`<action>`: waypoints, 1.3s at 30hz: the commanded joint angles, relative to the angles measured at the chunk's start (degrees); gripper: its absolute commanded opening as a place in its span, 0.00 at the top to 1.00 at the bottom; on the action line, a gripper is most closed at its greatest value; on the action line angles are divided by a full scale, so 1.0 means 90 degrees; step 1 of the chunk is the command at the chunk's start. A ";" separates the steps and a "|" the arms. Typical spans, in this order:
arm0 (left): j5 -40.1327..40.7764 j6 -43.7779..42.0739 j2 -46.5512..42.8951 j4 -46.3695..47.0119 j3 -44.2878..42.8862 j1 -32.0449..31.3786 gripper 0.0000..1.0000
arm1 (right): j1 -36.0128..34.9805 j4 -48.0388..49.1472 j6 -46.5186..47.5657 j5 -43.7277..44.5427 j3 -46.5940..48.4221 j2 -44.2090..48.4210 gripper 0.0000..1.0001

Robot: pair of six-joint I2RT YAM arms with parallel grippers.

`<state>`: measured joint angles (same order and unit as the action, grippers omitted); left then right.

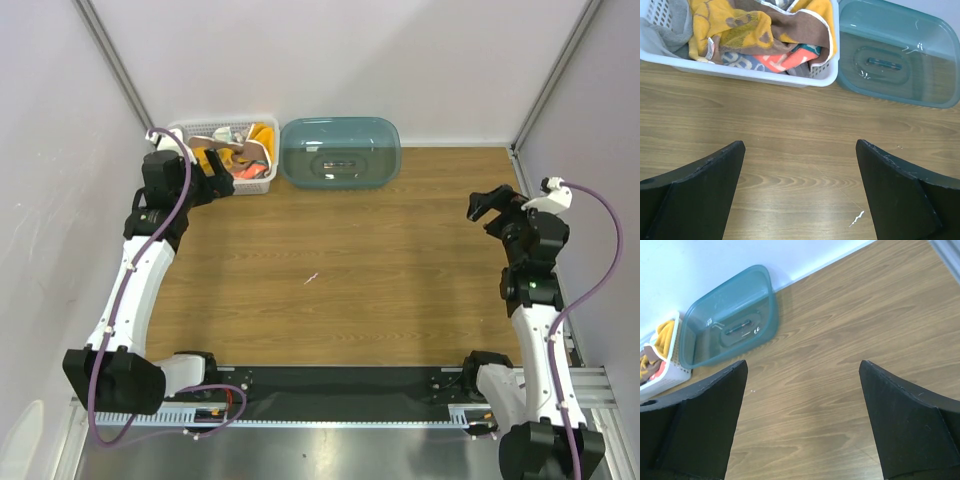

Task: Fold and stack the towels
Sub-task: Grab crumpled towel

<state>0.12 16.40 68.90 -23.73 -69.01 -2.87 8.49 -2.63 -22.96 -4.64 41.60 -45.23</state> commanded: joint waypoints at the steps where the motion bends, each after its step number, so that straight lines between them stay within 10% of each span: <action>1: 0.0163 -0.0055 -0.0166 0.0155 -0.0028 0.0007 0.00 | 0.0033 0.0634 -0.0076 -0.0323 0.0084 -0.0305 0.00; 39: 0.2221 0.1830 0.6377 0.1044 -0.5350 -0.0765 0.04 | 0.0014 -0.1641 -0.0105 0.0067 0.0397 0.0582 0.00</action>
<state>14.46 31.64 126.23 -16.84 -114.15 -9.98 8.54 -15.97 -25.15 -5.21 42.76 -41.89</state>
